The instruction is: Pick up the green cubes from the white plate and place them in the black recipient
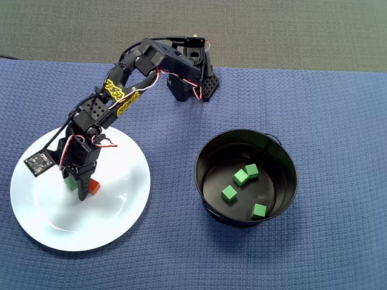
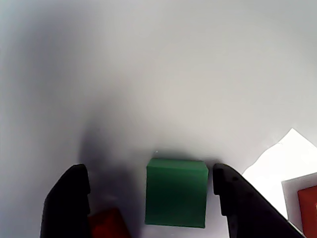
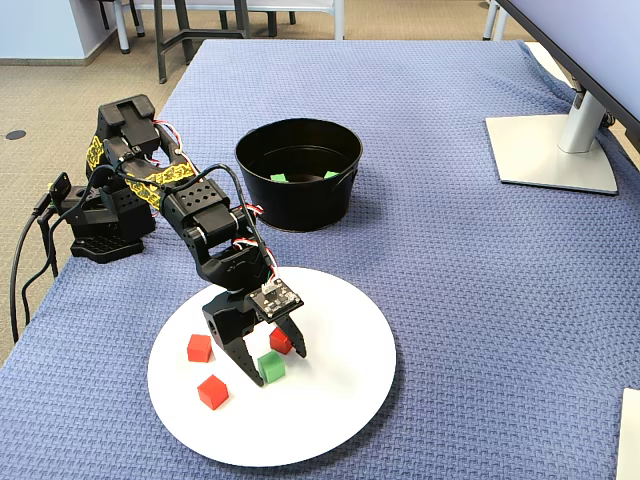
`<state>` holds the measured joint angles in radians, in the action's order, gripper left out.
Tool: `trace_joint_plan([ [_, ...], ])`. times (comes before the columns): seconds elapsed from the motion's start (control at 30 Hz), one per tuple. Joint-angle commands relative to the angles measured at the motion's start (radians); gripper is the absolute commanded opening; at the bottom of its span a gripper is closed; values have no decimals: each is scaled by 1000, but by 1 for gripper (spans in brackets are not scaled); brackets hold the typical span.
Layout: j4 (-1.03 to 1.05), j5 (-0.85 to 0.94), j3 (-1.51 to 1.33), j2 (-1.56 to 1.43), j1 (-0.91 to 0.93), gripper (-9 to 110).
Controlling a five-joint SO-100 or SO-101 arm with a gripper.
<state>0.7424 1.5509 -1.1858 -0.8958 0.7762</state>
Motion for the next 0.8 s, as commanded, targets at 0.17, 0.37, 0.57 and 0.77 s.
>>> trace_joint_plan([
  [0.17, -8, -43, -18, -100, -44, 24],
  [0.37, -8, -43, -28, -107, -46, 21],
  [0.57, -18, -44, -28, -104, -41, 6],
  [0.77, -25, -52, -28, -103, -40, 0],
])
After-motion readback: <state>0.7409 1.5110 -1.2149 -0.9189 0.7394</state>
